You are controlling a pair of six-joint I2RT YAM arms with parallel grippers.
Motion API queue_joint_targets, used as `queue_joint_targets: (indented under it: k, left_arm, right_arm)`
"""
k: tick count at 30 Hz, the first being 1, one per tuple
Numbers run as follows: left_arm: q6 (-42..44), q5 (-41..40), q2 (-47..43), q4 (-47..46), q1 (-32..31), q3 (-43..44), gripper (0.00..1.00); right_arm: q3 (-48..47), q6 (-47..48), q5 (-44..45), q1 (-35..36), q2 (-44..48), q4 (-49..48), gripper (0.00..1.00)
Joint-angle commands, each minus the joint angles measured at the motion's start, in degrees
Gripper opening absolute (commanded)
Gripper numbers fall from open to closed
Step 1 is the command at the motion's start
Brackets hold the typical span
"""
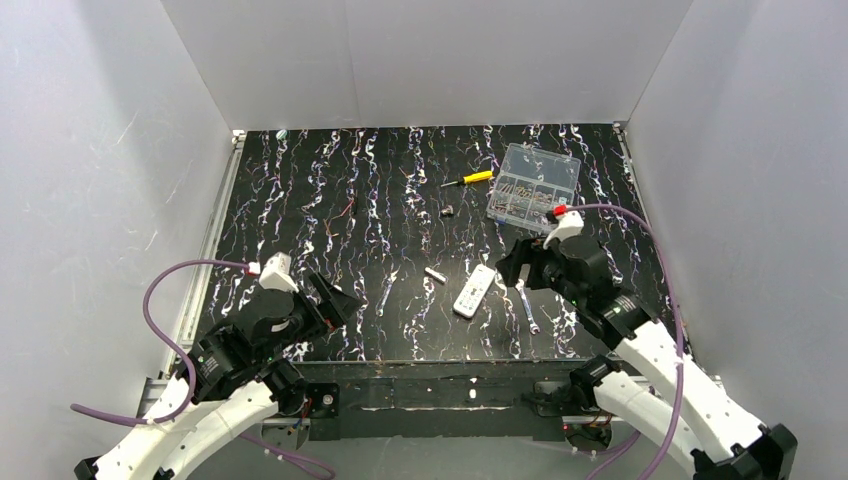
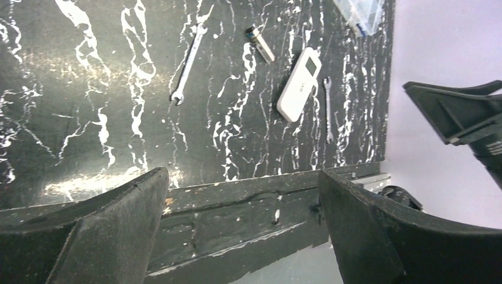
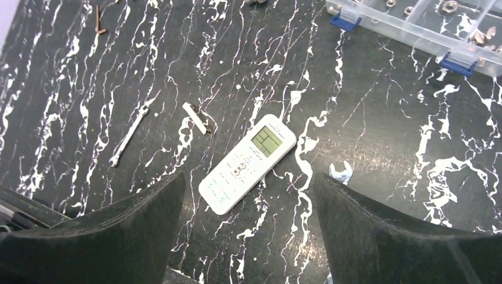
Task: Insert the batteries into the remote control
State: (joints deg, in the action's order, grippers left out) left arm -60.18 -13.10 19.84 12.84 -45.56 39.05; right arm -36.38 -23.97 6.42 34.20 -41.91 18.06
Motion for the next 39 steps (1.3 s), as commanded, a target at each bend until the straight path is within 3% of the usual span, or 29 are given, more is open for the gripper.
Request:
queue_joint_targets:
  k: [1, 7, 14, 20, 25, 33, 39]
  left_arm:
    - [3.32, -2.32, 0.20, 6.54, -0.10, 0.68, 0.98]
    - [6.45, -4.60, 0.84, 17.60, -0.11, 3.36, 0.98]
    - [8.30, -9.48, 6.88, 32.38, -0.05, 9.04, 0.98]
    - [7.04, -13.77, 12.39, 39.85, -0.08, 11.70, 0.98]
    - [8.69, -13.17, 12.23, 37.65, -0.10, 10.33, 0.98]
    - [10.95, -12.75, 3.56, 27.80, -0.02, 3.35, 0.98]
    - [11.63, -13.92, 1.51, 26.93, -0.06, 2.02, 0.99]
  right_arm:
    - [2.30, -2.89, -0.78, -2.98, 5.17, 2.93, 0.88]
    - [5.89, -6.33, 2.90, -4.40, 12.88, 4.34, 0.86]
    - [11.75, -8.21, 8.65, -4.40, 24.35, 2.74, 0.84]
    - [13.35, -7.19, 12.05, -4.39, 28.45, 3.03, 0.82]
    - [12.85, -5.44, 12.22, -4.40, 28.46, 3.27, 0.82]
    - [12.64, -4.89, 11.26, -4.40, 28.52, 3.44, 0.82]
    - [12.69, -4.27, 10.86, -4.40, 28.55, 3.12, 0.82]
